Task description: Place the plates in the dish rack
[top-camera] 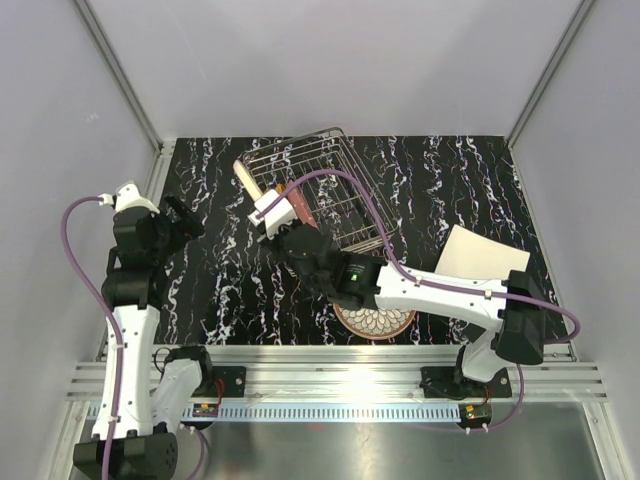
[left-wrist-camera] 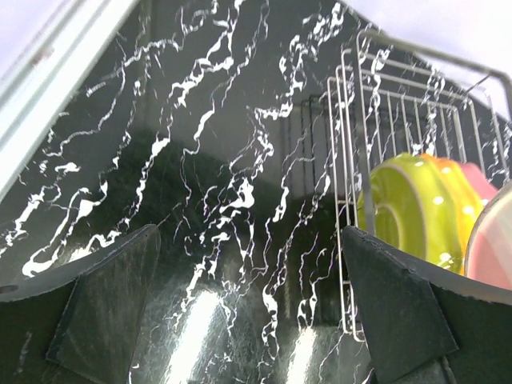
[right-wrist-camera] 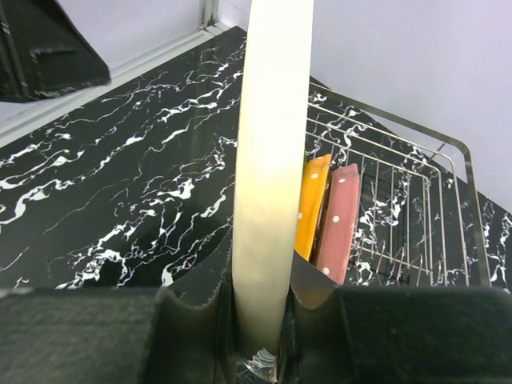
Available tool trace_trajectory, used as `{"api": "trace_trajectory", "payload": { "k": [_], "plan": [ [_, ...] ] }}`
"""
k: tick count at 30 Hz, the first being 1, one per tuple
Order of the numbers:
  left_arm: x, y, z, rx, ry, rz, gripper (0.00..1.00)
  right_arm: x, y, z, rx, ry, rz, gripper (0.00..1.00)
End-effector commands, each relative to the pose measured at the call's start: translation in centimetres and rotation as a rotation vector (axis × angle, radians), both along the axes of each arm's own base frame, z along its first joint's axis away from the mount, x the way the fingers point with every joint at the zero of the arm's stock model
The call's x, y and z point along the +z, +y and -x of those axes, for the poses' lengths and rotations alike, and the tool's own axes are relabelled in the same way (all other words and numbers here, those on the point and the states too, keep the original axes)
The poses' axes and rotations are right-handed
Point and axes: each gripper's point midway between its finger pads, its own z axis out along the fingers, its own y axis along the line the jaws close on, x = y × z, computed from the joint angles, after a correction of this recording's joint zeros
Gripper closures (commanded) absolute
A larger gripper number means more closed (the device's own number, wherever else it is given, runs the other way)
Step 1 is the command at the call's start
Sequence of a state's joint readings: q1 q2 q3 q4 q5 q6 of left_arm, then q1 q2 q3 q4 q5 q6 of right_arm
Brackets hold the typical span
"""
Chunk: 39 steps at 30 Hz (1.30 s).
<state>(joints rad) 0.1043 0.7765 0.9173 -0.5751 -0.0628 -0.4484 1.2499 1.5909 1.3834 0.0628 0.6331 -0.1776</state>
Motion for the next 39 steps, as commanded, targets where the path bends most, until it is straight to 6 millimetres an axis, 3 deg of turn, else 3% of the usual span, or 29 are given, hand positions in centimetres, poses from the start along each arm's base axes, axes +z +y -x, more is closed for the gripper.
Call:
{"api": "trace_trajectory", "payload": {
  "k": [1,4,8,20,39],
  "plan": [
    [1.2,-0.6,-0.8,-0.044,-0.063,-0.008,0.01,9.6,0.4,0.4,0.033,-0.104,-0.311,1.0],
    [1.0,-1.0,-0.8,-0.061,-0.063,0.003,0.01,11.0,0.9,1.2,0.095,-0.108,-0.348,1.0],
    [0.8,-1.0,-0.7,-0.06,-0.062,0.005,0.01,10.9,1.9,1.4,0.12,-0.091,-0.334,1.0],
    [1.0,-0.7,-0.3,-0.039,-0.062,0.003,0.01,6.2,4.1,-0.6,0.043,-0.02,-0.251,1.0],
    [0.8,-0.8,-0.2,-0.041,-0.059,0.006,0.01,1.6,3.9,-4.2,-0.123,-0.014,-0.129,1.0]
  ]
}}
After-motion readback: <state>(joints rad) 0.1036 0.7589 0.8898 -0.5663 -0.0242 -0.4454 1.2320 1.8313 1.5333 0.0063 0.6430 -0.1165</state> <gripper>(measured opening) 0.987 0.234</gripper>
